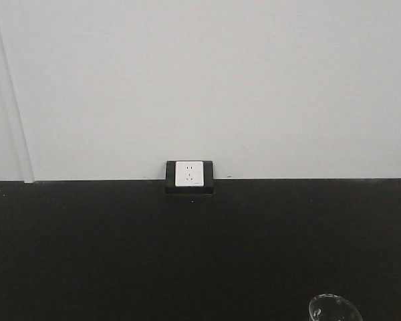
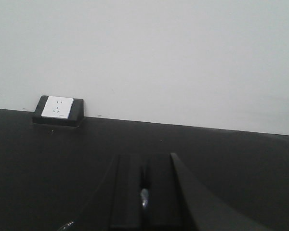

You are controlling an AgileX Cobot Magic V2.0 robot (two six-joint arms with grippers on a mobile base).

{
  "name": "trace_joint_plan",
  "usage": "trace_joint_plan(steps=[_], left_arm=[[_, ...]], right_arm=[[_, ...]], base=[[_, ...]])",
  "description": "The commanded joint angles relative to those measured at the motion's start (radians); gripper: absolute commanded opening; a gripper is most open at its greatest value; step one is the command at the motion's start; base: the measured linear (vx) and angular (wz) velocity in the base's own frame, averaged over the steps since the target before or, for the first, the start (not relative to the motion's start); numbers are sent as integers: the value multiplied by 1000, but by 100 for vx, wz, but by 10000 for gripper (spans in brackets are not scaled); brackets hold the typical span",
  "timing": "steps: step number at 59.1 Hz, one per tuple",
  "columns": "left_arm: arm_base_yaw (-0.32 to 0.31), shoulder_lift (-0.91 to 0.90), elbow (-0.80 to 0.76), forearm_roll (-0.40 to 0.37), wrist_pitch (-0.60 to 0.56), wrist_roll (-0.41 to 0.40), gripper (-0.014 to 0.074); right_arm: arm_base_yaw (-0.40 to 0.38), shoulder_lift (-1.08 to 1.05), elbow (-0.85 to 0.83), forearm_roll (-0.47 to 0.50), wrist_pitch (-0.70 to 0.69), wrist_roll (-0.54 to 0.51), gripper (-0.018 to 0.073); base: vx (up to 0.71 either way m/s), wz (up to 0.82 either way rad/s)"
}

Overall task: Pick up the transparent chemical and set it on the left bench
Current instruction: 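Back the base away from the beaker and turn along the benches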

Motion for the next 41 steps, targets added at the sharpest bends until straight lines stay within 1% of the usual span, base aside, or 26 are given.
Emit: trace_joint_plan(steps=[1,24,41], left_arm=[[-2,-19,16,-1,-78,-8,-3],[-2,-19,16,-1,-78,-8,-3],[-2,-19,16,-1,-78,-8,-3]], right_arm=[[0,1,-30,-6,-52,1,0],[0,1,-30,-6,-52,1,0],[0,1,-30,-6,-52,1,0]], base=[[0,0],[-3,2],[-17,0]])
